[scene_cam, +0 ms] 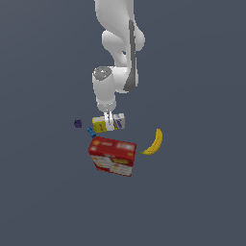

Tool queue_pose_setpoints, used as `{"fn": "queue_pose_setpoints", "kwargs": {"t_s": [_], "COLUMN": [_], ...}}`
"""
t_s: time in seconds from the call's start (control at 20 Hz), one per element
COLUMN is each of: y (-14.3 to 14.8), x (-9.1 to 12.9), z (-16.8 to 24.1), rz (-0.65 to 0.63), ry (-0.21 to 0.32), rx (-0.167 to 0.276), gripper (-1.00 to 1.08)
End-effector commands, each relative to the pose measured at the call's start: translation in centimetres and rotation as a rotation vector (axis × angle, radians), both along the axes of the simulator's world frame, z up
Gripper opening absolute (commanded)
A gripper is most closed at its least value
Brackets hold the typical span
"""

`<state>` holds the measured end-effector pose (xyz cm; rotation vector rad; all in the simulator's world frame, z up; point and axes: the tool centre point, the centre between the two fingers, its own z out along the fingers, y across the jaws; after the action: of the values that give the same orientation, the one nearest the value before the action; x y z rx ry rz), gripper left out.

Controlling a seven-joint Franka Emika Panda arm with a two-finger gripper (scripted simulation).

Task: Pick up a designated object from a clutter of objects.

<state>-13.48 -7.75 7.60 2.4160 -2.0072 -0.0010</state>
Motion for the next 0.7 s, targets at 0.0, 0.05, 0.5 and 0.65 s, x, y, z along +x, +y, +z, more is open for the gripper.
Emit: {"fn": "queue_pose_setpoints", "kwargs": {"t_s": [0.0,0.05,0.5,0.65], "y": [-0.3,-0.4,-2.5,-3.5], "x": [0.1,0.2,1.1,1.6], "z": [0.7,1.0,5.9,8.3], "rz": [0.000,0.000,-0.001,-0.001], "ry": [-0.001,-0.001,0.000,0.000], "rx": [0.000,0.000,0.000,0.000], "gripper": [-1.00,-1.00,-1.00,-1.00]}}
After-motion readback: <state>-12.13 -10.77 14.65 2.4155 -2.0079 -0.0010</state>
